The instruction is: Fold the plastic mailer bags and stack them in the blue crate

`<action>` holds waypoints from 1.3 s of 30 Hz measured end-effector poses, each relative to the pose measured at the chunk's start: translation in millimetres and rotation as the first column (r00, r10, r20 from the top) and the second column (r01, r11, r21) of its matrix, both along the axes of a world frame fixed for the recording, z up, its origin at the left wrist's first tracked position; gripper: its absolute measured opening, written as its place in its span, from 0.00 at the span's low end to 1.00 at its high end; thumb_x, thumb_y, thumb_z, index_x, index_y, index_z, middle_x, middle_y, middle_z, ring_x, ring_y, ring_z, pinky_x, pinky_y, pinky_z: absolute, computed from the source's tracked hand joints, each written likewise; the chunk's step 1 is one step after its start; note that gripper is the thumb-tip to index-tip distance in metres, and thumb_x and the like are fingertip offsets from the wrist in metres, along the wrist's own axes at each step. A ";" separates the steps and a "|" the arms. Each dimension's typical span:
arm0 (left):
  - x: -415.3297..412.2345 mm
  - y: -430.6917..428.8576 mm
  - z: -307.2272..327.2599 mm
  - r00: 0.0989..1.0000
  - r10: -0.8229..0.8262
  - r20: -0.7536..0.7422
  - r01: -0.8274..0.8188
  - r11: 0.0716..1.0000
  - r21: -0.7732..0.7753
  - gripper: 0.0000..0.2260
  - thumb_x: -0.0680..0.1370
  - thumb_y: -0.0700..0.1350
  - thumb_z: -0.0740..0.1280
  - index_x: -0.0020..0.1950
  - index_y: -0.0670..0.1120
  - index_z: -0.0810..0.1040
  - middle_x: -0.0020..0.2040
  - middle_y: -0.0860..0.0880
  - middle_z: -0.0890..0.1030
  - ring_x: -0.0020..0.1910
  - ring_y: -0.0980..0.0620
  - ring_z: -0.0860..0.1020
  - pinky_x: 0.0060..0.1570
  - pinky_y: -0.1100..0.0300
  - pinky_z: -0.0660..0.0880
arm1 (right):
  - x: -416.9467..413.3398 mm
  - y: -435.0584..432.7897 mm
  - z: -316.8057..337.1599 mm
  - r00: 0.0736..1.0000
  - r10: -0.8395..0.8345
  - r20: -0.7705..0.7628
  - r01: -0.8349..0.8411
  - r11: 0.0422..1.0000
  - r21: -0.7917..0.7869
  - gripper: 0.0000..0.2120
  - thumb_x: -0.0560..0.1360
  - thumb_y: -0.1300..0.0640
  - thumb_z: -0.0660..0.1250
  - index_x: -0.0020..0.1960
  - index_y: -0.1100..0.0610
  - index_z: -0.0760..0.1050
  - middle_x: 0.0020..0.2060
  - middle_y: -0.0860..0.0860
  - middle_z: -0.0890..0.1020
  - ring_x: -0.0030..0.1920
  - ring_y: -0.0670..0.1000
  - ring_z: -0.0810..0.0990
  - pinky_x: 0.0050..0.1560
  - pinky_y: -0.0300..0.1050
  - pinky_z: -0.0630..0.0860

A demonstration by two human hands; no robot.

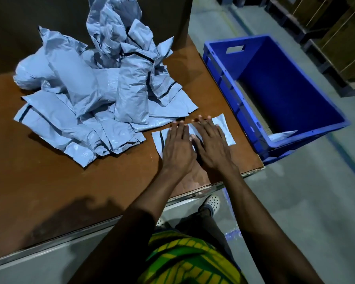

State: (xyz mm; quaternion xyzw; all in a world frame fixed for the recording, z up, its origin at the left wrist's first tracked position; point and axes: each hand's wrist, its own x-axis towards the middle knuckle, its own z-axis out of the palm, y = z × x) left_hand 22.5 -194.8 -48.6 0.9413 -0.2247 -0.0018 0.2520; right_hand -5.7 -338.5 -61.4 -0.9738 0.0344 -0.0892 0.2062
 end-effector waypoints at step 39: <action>22.3 8.5 -18.7 0.989 -0.118 0.085 0.103 0.982 0.159 0.29 0.85 0.55 0.39 0.85 0.43 0.48 0.85 0.45 0.48 0.84 0.47 0.43 0.82 0.46 0.42 | 10.6 0.8 5.5 0.996 0.042 -0.075 -0.050 0.993 -0.108 0.25 0.87 0.46 0.48 0.83 0.49 0.61 0.84 0.47 0.57 0.84 0.49 0.46 0.82 0.58 0.46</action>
